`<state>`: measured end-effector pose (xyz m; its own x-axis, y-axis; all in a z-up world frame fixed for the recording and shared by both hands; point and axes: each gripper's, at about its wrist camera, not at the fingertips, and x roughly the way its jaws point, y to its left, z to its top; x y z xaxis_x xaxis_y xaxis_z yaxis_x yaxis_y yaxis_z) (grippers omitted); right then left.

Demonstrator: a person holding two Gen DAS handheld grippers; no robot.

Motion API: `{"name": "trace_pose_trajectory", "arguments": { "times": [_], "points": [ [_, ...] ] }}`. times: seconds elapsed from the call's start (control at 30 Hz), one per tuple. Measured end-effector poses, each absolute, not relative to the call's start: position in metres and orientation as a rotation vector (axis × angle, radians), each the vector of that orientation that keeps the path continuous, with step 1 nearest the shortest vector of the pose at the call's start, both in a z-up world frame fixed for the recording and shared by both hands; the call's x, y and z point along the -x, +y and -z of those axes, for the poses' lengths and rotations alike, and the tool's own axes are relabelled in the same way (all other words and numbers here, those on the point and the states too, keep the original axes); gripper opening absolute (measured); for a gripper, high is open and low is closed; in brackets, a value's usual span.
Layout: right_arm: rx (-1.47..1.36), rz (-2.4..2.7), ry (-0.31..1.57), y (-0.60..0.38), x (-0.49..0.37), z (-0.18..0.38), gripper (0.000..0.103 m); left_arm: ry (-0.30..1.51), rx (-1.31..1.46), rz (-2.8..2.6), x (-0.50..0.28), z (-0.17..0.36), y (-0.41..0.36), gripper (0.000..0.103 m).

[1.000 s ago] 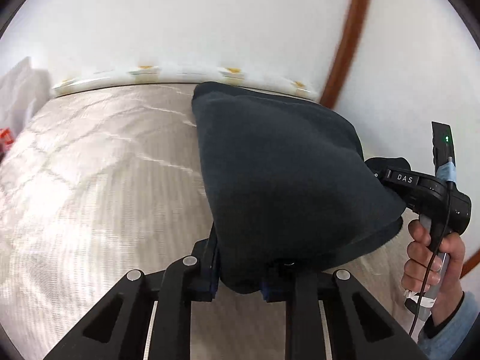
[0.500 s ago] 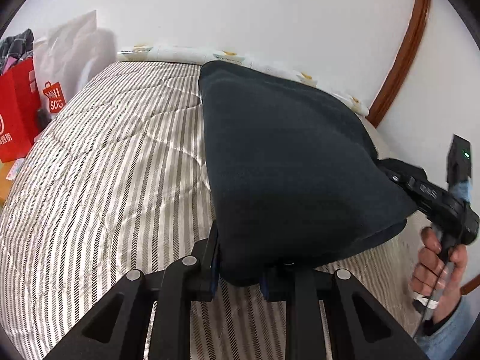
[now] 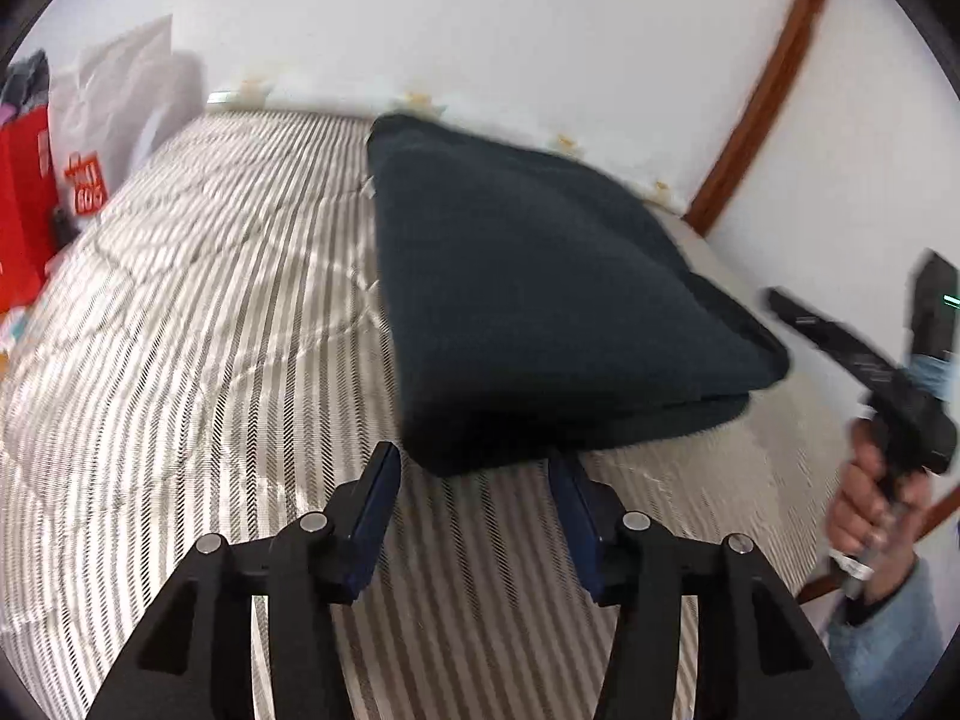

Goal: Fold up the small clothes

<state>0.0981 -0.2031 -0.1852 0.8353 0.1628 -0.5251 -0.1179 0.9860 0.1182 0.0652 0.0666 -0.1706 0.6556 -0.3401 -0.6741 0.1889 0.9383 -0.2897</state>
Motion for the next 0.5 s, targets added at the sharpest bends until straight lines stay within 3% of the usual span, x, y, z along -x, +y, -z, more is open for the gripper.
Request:
{"name": "trace_pose_trajectory", "arguments": {
  "times": [0.2,0.5],
  "points": [
    [-0.017,-0.088,0.645,-0.197,-0.100,0.221,0.032,0.724,0.165,0.307,-0.061,0.143,0.065,0.053],
    [-0.024,-0.128,0.665,-0.216,-0.080,0.198,0.035,0.784,0.095,0.243,-0.113,0.159,0.061,0.055]
  ]
}}
